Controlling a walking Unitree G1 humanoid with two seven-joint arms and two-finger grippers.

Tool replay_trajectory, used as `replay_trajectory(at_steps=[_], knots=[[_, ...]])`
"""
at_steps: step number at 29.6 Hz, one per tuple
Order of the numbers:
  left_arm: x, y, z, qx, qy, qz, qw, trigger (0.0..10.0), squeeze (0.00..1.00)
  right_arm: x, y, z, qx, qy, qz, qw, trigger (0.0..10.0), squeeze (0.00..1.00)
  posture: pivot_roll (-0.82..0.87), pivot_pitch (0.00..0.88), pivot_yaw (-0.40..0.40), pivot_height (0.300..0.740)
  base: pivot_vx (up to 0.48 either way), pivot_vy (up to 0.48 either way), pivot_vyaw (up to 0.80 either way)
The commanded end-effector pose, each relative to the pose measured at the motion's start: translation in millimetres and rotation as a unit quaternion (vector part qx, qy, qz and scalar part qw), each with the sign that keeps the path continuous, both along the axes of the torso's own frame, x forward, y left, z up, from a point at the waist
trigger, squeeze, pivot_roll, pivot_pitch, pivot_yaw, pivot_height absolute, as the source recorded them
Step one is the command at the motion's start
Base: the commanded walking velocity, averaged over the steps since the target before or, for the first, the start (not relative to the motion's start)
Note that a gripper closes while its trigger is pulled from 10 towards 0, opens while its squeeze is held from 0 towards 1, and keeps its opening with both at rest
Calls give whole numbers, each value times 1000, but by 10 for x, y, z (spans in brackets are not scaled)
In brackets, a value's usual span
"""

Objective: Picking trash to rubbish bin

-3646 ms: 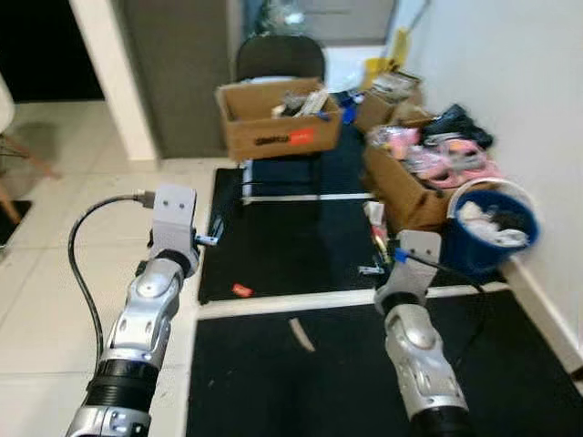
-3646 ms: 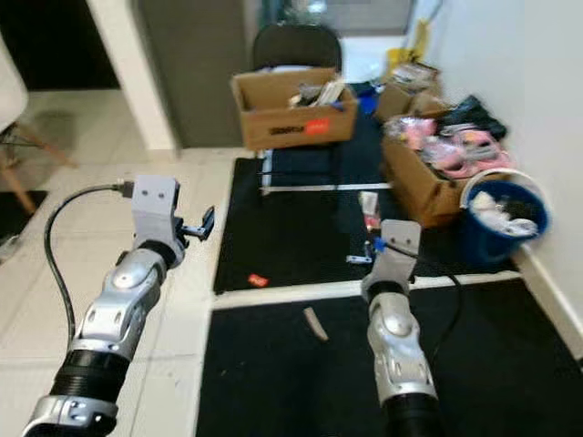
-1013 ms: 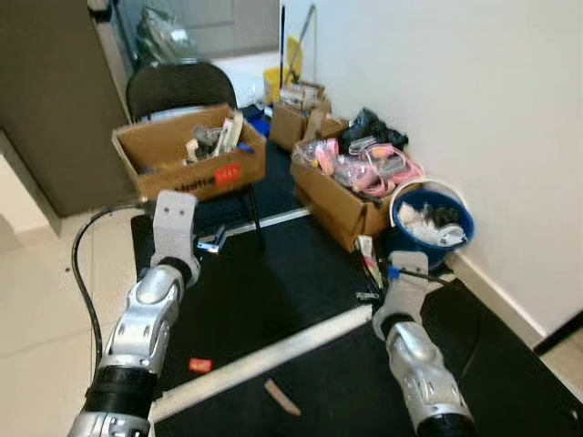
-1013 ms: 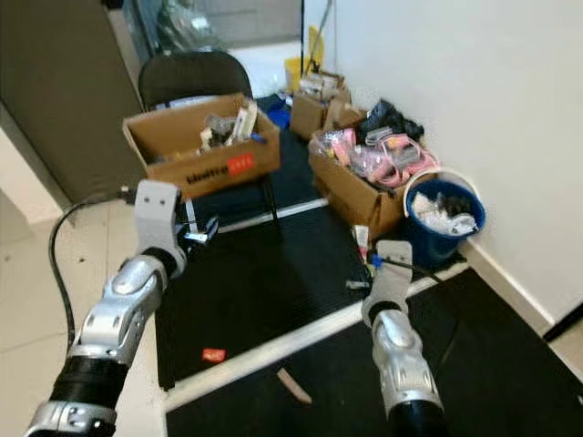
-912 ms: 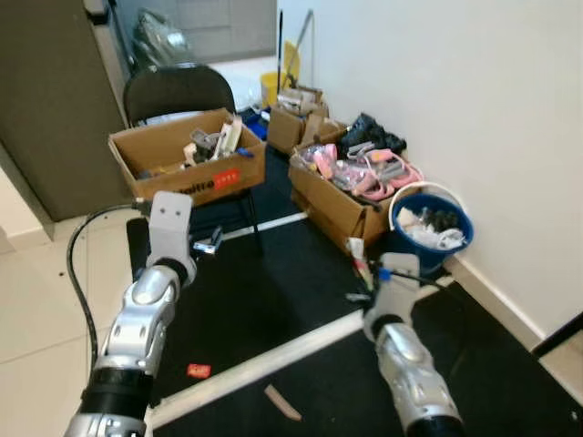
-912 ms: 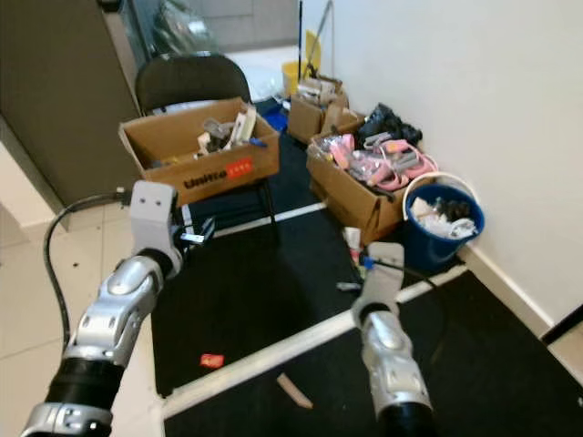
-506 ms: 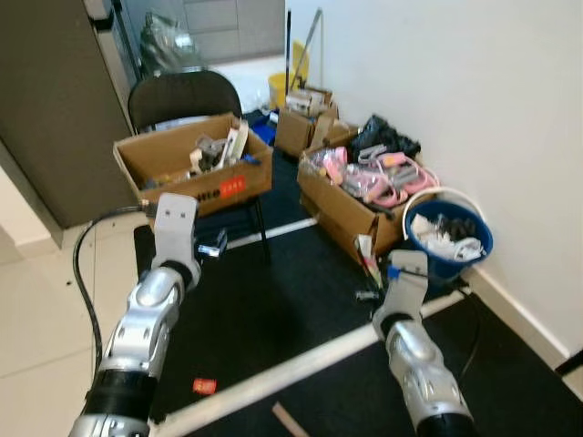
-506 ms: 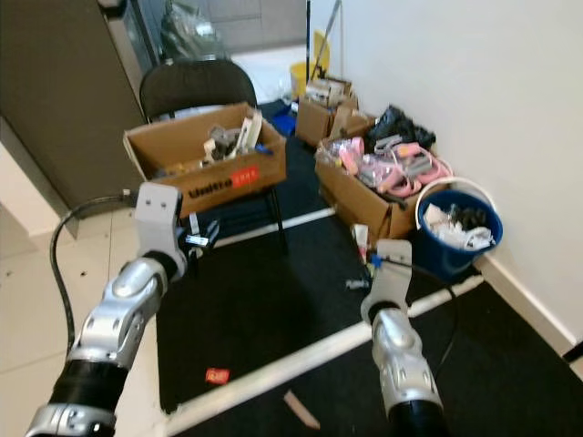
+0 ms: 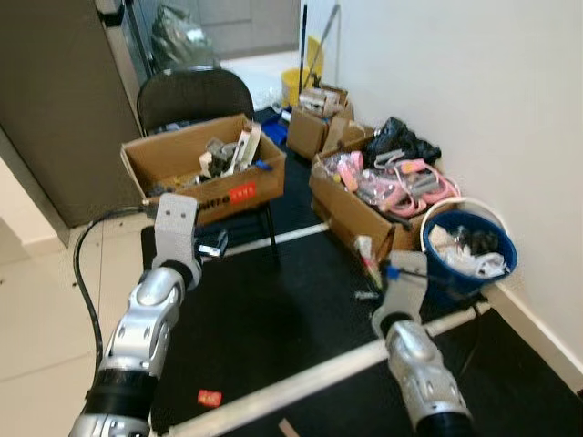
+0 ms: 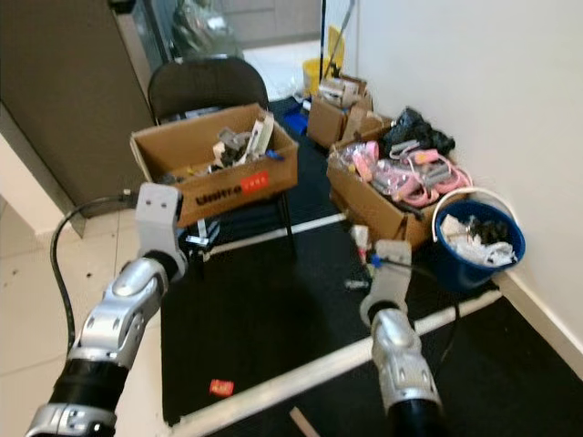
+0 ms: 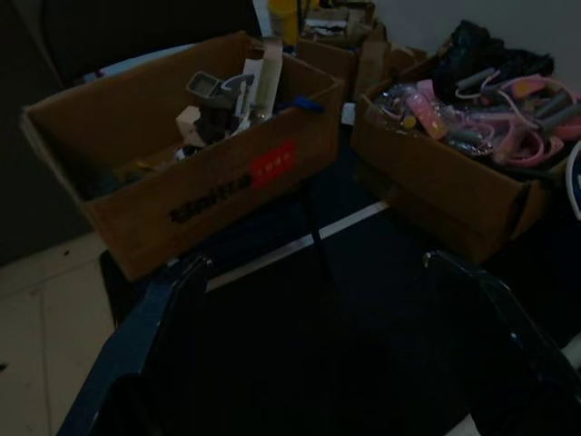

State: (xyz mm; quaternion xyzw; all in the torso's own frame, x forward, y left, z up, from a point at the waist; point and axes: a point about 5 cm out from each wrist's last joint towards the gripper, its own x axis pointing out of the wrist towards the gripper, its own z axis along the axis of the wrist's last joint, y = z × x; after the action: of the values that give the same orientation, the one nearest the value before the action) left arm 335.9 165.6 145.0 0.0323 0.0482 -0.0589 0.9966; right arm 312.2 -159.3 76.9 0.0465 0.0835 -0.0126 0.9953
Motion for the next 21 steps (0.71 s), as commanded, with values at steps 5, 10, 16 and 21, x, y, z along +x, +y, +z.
replay_trajectory(at_steps=[5,10,16,21], knots=[[-9,36,-28,2,8,9,1000,10000,0,-9,36,-42,6,13,2,1000,10000,0,-2,108,40,740,326,0,0],[-6,31,-26,2,7,9,1000,10000,0,-4,21,-34,5,12,-1,1000,10000,0,-2,111,38,740,329,0,0],[-8,28,-24,2,7,10,1000,10000,0,-2,11,-31,5,12,-4,1000,10000,0,0,112,36,740,326,0,0],[-16,31,-23,3,6,11,1000,10000,0,2,6,-34,5,13,-6,1000,10000,0,1,112,35,740,326,0,0]])
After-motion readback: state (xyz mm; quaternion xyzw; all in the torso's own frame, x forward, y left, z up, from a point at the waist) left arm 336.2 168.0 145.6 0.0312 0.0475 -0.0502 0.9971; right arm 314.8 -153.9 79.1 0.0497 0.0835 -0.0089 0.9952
